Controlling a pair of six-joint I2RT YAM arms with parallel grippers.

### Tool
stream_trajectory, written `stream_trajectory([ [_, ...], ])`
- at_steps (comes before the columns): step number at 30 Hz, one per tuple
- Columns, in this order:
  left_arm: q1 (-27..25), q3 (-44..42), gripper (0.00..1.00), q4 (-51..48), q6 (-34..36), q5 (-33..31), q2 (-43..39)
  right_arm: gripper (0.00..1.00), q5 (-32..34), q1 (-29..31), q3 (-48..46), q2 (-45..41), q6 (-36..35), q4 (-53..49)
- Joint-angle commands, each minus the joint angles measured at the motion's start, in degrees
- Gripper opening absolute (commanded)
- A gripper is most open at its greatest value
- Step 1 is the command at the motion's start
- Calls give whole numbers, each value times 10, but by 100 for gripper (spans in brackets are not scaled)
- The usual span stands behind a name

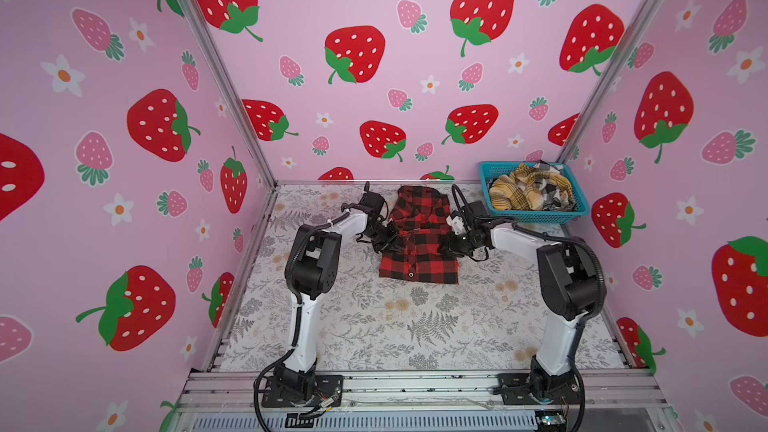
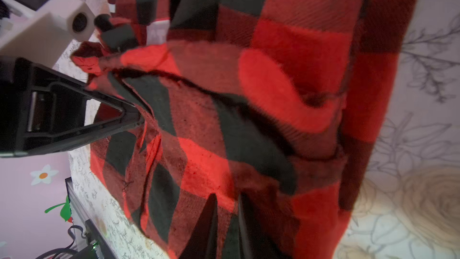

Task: Fold and stack the long sleeve shirts
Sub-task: 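Lay the folded end on the far half and open both grippers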

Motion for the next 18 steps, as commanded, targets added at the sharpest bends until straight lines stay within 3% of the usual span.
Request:
stream_trajectory([
  [1, 4, 48, 21, -11, 6, -18, 11, 17, 8, -1, 4, 20, -8, 14],
  [7, -3, -65, 20, 18, 5, -22, -31, 17, 20, 16, -67, -30, 9, 30],
  [14, -30, -295, 20, 62, 1, -12, -211, 17, 39, 105, -226, -168, 68, 52],
  [18, -43, -374, 26, 68, -13, -15, -314, 18, 64, 144, -280, -245, 109, 50],
])
